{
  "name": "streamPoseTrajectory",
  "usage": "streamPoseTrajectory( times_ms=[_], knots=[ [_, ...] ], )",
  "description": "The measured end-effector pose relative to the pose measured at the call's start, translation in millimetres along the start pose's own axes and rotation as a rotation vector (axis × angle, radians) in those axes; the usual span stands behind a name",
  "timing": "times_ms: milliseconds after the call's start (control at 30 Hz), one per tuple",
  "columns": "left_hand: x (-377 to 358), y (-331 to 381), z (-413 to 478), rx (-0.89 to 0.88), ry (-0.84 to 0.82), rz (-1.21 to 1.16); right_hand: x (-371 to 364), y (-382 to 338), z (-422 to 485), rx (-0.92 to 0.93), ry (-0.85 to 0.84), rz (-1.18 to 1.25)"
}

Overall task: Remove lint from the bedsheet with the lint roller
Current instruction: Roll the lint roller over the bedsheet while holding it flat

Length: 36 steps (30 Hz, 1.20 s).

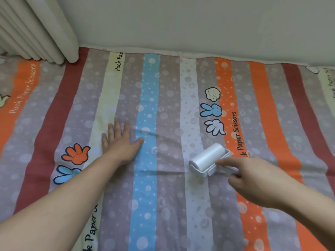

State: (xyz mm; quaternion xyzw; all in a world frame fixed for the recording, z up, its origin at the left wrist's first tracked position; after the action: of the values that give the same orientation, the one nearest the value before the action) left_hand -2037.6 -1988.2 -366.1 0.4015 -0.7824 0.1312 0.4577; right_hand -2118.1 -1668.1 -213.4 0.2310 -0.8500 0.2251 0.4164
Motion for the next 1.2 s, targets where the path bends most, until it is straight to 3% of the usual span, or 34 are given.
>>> streamPoseTrajectory(
  times_ms=[233, 500, 700, 1200],
  knots=[
    [12, -12, 31, -0.015, 0.024, -0.037, 21, -43, 64, 0.091, 0.278, 0.224],
    [23, -28, 66, 0.133, 0.124, -0.056, 7, -109, 184, 0.153, 0.321, 0.293],
    [19, -34, 75, 0.13, 0.068, -0.09, 2, -138, 226, 0.119, 0.254, 0.245],
    [24, -29, 68, 0.118, 0.077, -0.033, -51, -77, 100, 0.065, 0.183, 0.021]
  ],
)
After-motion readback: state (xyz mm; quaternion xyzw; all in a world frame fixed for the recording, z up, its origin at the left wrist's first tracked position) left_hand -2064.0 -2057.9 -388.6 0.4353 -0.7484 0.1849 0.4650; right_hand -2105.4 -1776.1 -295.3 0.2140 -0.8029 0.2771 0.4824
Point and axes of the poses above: each hand's wrist, its own z-axis towards the middle knuckle, its own x-axis out of the back of the hand, y = z × x, the point moved 5 cm from there along z, towards the middle knuckle, and after that the axes turned 6 degrees about x, right-handed, at the moved point
